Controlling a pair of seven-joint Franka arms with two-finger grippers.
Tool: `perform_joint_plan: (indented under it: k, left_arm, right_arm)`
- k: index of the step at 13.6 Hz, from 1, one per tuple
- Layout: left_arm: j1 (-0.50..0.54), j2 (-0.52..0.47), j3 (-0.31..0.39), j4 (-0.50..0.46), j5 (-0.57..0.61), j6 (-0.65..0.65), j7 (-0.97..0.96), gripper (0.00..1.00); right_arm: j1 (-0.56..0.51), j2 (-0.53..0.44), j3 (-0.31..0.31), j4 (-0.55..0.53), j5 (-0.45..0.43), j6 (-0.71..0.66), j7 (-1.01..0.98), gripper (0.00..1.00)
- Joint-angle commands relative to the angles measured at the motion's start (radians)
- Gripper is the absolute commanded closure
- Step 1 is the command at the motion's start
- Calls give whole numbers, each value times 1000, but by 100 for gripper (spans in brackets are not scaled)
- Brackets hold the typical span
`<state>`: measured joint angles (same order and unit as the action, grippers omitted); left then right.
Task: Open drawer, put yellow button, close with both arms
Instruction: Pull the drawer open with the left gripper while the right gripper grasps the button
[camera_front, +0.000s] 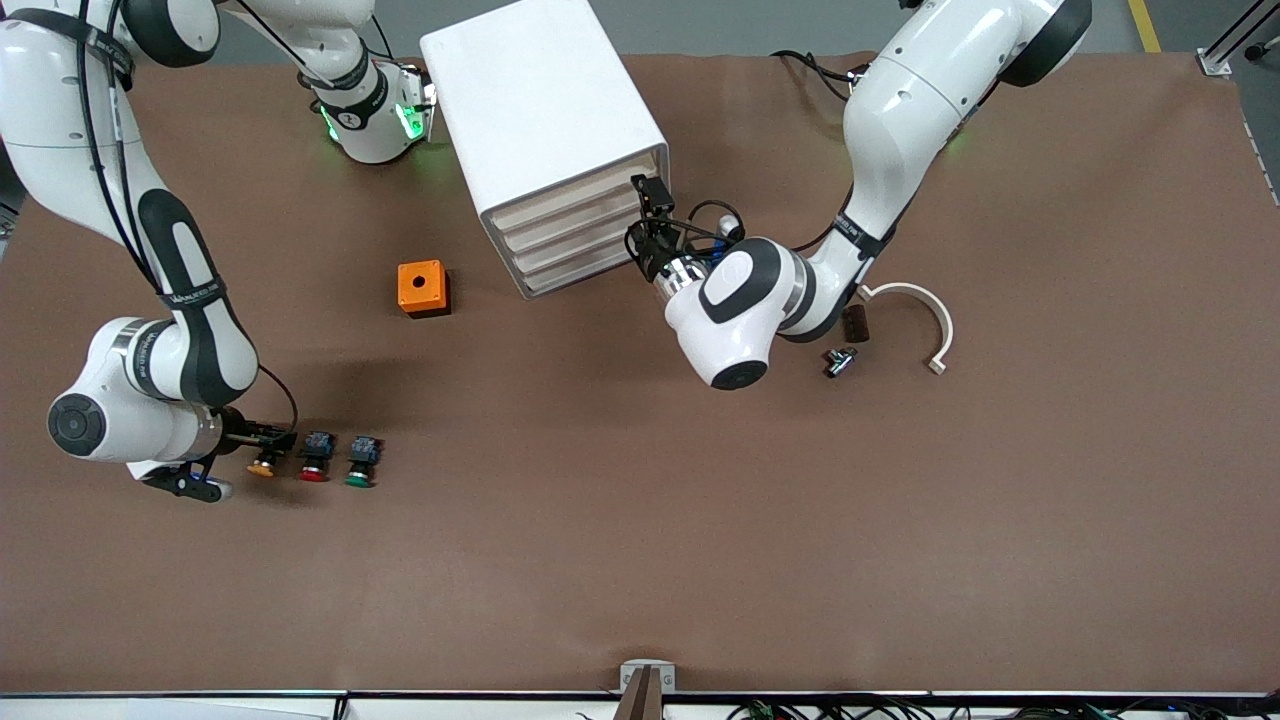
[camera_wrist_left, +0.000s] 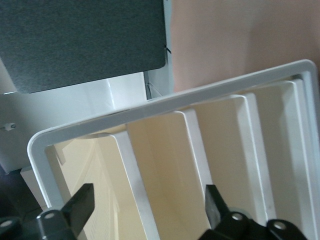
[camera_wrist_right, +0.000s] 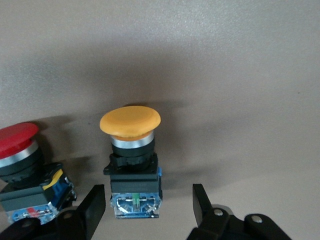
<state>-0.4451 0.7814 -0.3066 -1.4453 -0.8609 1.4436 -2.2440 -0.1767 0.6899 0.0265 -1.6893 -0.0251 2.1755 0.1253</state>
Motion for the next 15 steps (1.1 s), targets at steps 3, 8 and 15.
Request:
perform_joint_plan:
  k: [3,8,15]
  left_arm:
    - [3,42,-49,23,-20,-25,-34,16]
    - [0,64,-97,23,-20,-25,-19,52]
    - [2,64,-94,25,-44,-19,20,82]
  right_arm:
    - [-10,-4,16,-4,-1,6,-9,67]
    - [-9,-9,16,7,-1,-2,-59,91]
    - [-4,-18,27,111,1,-118,-49,91]
